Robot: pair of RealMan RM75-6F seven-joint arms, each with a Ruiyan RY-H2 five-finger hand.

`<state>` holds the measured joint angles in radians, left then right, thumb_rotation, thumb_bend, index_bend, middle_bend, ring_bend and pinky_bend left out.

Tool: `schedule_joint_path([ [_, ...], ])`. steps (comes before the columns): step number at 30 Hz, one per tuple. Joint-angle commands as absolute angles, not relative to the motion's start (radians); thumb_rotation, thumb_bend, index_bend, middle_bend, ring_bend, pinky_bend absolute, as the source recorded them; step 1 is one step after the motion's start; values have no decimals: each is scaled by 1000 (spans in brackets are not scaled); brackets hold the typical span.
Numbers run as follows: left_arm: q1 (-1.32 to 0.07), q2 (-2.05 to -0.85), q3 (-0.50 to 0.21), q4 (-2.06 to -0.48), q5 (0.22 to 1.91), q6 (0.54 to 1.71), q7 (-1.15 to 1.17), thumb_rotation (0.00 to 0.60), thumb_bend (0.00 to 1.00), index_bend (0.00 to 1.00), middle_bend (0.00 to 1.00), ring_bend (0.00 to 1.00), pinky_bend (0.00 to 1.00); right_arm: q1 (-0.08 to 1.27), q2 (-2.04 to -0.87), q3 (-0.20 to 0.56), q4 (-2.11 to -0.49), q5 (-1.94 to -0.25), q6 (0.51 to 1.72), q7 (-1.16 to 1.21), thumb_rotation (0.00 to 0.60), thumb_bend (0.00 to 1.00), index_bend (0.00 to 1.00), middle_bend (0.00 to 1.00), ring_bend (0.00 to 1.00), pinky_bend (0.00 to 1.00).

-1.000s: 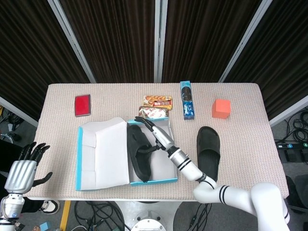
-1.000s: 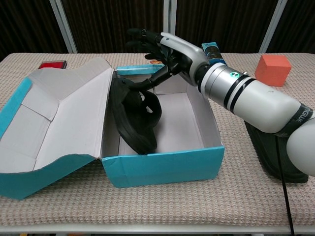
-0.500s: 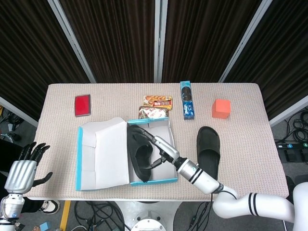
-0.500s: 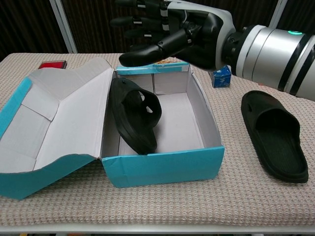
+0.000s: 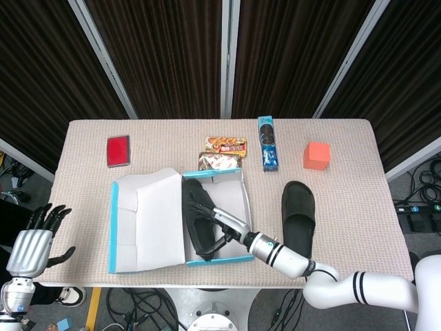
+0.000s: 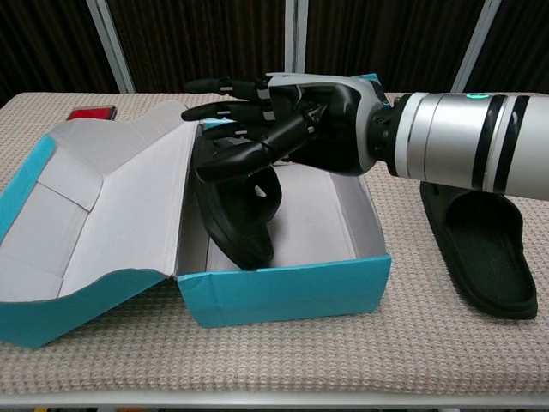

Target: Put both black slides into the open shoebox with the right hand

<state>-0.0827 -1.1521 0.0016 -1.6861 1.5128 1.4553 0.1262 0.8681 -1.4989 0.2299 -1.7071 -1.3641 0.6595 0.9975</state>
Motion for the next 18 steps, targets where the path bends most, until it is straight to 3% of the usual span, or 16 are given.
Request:
schedule_joint_path([
  [1,-83,-1152,2,-1686,1513,1455,126,600,195,141,117,35,78,876,-1504,226,-1698,-1350,641,988,600,0,0,47,0,100],
  [18,-83,-1152,2,-1686,1513,1455,126,600,195,141,117,35,78,877,-1531,187,-1663,-1315,595,880,600,0,0,36,0,100],
])
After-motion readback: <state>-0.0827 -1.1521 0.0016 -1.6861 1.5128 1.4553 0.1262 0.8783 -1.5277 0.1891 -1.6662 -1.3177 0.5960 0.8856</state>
